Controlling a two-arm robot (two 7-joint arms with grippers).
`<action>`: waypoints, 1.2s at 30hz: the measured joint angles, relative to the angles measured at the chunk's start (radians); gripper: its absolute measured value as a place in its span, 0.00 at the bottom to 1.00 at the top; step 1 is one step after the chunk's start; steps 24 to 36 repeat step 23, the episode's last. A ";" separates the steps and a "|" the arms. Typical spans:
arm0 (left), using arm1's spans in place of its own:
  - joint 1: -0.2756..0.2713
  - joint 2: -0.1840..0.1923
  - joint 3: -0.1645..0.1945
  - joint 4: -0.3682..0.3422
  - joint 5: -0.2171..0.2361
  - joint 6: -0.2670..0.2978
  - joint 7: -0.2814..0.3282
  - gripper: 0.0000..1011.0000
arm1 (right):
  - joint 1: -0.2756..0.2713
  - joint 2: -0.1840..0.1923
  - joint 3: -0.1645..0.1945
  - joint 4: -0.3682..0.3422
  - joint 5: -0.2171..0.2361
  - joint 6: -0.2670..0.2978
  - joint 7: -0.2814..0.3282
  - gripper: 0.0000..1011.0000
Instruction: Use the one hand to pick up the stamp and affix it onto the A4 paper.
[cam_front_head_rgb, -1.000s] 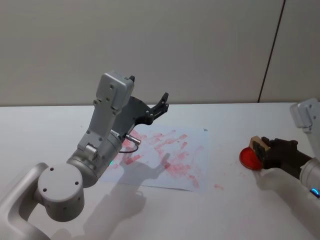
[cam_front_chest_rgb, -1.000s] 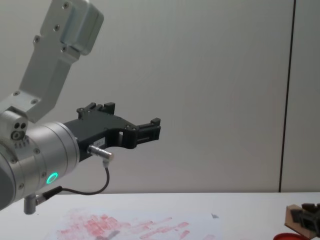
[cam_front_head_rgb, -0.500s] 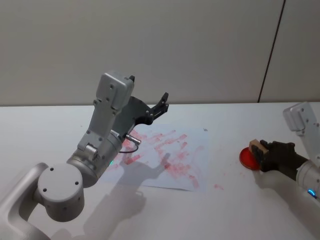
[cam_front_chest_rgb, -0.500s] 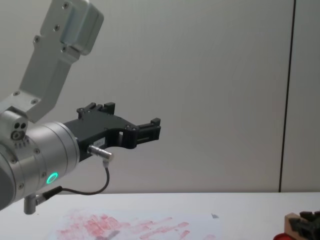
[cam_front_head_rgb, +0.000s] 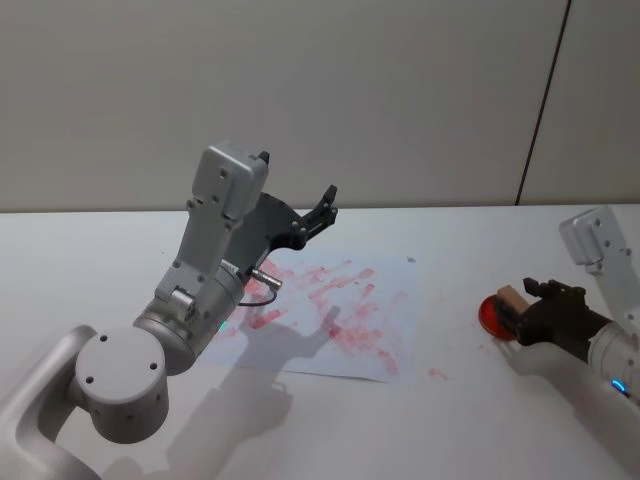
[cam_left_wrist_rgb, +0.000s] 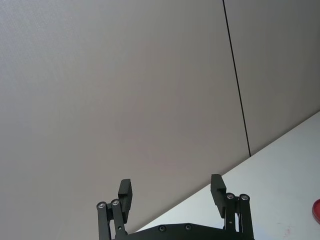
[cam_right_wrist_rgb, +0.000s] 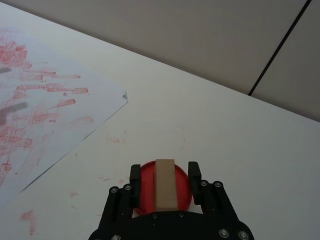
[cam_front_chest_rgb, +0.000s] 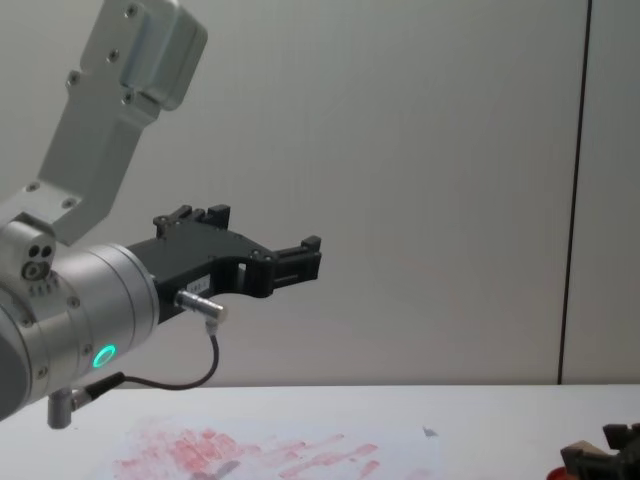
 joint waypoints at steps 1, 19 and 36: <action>0.000 0.000 0.000 0.000 0.000 0.000 0.000 0.99 | 0.001 0.000 0.000 0.001 -0.001 0.000 0.000 0.54; 0.000 0.000 0.000 0.000 0.000 0.000 0.000 0.99 | 0.004 -0.003 -0.003 0.008 -0.006 -0.002 0.001 0.99; 0.000 0.000 0.000 0.000 0.000 0.000 0.000 0.99 | 0.004 -0.003 -0.003 0.009 -0.007 -0.002 0.001 0.99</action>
